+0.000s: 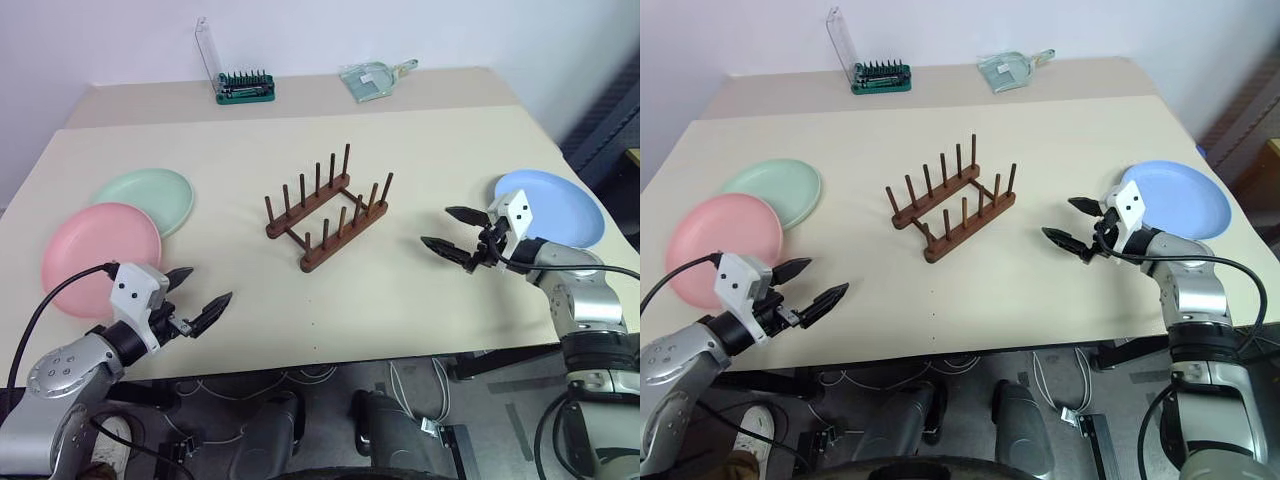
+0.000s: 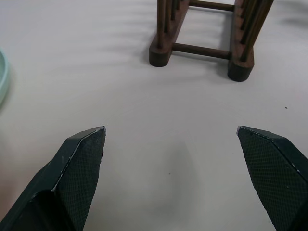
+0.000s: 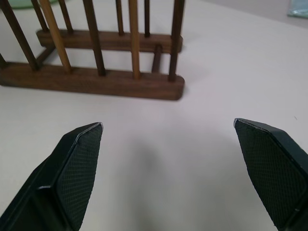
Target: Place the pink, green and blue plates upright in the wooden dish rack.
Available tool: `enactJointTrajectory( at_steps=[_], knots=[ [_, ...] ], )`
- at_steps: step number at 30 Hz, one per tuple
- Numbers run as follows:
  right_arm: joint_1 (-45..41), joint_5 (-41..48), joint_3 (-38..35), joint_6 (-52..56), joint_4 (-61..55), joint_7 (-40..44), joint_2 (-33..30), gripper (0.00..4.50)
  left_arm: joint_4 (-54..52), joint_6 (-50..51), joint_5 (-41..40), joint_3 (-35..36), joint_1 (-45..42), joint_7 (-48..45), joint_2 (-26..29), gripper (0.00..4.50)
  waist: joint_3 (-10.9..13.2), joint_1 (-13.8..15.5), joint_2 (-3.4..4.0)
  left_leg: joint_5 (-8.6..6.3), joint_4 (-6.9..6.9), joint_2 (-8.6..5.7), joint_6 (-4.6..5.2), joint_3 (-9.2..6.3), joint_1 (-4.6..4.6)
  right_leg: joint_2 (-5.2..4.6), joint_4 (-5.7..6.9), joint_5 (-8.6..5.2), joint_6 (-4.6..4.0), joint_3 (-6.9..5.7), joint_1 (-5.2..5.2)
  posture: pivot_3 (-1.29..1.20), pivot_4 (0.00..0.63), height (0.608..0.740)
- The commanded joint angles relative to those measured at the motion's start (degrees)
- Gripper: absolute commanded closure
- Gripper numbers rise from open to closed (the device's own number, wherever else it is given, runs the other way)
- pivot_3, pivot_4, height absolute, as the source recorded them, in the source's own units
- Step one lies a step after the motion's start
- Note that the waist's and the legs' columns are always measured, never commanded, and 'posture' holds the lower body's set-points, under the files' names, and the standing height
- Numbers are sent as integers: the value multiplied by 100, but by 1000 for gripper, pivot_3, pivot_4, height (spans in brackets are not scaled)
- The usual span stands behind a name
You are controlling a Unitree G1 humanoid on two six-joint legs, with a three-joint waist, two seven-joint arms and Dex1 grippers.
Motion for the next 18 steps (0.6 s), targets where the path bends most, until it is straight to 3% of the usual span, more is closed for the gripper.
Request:
enactJointTrajectory(
  at_steps=[1,10,14,18],
  knots=[
    [-158,-15,-25,-74,-79,-17,13,49,-181,-21,-50,106,-48,39,24,0,0,4,0,0,0,0,0,0,0,0,0,0,0,0,0,0,150,740],
    [-157,-25,-10,92,-339,-93,28,49,-266,-39,-33,-109,-23,18,1,0,0,-1,0,0,0,0,0,0,0,0,0,1,-2,0,0,0,150,740],
    [430,145,-96,521,-1288,-159,-92,49,-188,15,113,-826,-113,-298,140,0,0,20,0,0,-1,-1,0,-1,-2,-1,0,1,-2,0,0,0,150,740],
    [882,261,-204,865,-2011,-401,-52,49,217,-88,652,-1765,-757,-270,32,0,0,28,1,-2,2,-1,2,0,-5,-5,0,-2,4,-1,1,0,150,740]
  ],
)
